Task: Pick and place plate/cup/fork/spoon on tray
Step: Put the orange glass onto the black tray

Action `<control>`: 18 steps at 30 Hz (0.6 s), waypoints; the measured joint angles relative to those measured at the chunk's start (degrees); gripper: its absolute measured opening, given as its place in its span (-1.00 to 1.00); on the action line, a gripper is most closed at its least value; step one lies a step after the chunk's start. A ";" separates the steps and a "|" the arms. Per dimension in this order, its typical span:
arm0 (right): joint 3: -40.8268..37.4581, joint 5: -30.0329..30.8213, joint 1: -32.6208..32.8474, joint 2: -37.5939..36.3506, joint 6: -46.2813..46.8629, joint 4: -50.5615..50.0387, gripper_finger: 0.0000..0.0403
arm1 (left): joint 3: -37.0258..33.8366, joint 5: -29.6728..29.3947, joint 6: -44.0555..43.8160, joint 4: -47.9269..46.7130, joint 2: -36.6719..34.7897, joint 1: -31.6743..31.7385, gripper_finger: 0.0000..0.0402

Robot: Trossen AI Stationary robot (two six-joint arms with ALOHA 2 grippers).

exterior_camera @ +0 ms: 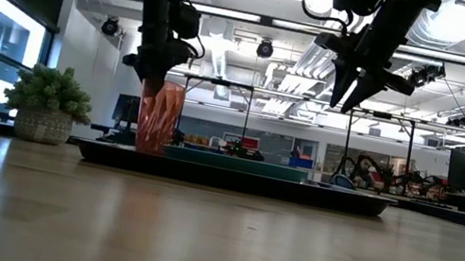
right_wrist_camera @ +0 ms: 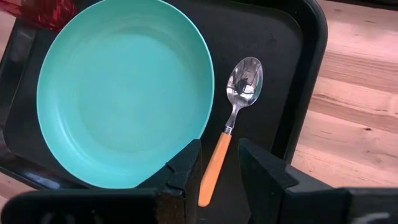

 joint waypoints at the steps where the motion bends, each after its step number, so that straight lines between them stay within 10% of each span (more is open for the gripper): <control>1: 0.00 0.00 0.00 0.00 0.00 0.01 -0.51 | 0.00 0.00 0.00 0.02 0.00 0.00 -0.50; 18: 0.00 -0.04 0.00 0.00 -0.61 -0.01 -0.51 | 9.22 -0.66 0.53 -3.85 -0.09 -0.02 -0.51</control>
